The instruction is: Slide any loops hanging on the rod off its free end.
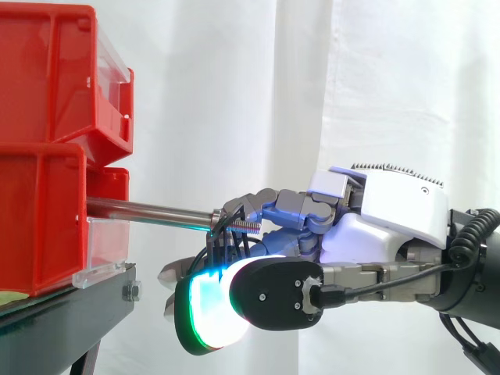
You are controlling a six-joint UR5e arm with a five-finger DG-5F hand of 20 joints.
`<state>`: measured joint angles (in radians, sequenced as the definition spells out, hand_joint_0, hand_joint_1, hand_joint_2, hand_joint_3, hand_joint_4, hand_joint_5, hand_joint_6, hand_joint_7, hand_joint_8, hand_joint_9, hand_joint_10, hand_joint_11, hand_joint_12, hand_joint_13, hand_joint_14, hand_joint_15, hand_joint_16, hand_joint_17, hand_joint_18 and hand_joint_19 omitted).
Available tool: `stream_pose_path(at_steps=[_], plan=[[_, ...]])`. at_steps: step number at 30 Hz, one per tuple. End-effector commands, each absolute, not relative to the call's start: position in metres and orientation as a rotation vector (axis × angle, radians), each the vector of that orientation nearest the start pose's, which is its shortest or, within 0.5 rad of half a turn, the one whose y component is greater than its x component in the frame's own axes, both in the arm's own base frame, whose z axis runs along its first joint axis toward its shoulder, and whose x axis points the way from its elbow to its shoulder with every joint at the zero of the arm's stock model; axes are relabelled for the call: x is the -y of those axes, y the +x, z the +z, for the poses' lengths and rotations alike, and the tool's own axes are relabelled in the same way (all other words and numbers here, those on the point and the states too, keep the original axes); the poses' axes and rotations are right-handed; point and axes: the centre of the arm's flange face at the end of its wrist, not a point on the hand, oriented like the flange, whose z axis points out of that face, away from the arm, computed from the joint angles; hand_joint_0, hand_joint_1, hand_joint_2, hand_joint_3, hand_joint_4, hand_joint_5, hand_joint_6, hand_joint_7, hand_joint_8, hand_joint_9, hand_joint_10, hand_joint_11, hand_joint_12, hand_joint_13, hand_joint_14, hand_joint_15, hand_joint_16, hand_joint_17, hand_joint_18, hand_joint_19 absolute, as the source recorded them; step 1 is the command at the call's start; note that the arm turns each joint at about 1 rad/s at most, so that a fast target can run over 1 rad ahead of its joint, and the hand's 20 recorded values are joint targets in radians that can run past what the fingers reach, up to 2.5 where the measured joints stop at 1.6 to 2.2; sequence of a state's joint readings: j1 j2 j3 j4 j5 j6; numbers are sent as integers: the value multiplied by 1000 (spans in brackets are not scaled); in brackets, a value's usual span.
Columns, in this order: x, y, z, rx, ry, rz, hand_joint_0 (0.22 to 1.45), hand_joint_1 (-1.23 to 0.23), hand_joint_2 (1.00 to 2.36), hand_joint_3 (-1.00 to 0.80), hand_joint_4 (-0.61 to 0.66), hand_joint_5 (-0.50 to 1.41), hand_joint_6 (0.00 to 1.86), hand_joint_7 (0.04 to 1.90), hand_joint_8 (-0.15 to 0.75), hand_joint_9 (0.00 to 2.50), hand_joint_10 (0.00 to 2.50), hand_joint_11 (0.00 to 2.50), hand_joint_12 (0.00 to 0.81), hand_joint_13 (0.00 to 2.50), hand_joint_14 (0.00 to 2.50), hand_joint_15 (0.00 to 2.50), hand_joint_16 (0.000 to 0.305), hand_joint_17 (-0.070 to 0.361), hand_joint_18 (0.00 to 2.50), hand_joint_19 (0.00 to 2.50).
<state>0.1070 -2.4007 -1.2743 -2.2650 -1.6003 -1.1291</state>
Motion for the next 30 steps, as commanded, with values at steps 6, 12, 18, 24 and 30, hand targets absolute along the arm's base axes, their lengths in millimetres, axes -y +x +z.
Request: stream_pose_path(at_steps=[6, 12, 18, 24, 30], plan=[[47, 782, 208, -1270, 171, 496, 549, -614, 1026, -97, 152, -182, 885, 1163, 346, 682, 7, 209, 356, 507, 0, 0, 46, 103, 387, 14], [50, 770, 207, -1393, 195, 478, 549, -608, 1027, -90, 153, -184, 888, 1185, 345, 684, 7, 209, 355, 509, 0, 0, 46, 103, 394, 11], [49, 754, 223, -1511, 241, 487, 549, -606, 1027, -81, 145, -186, 892, 1180, 346, 685, 7, 208, 351, 512, 0, 0, 45, 102, 390, 12], [52, 742, 240, -1571, 283, 451, 551, -607, 1027, -84, 142, -187, 895, 1177, 344, 686, 7, 210, 350, 512, 0, 0, 45, 101, 389, 18], [50, 740, 252, -1562, 280, 453, 552, -607, 1027, -87, 143, -187, 898, 1165, 345, 683, 7, 208, 349, 514, 0, 0, 45, 101, 391, 16]])
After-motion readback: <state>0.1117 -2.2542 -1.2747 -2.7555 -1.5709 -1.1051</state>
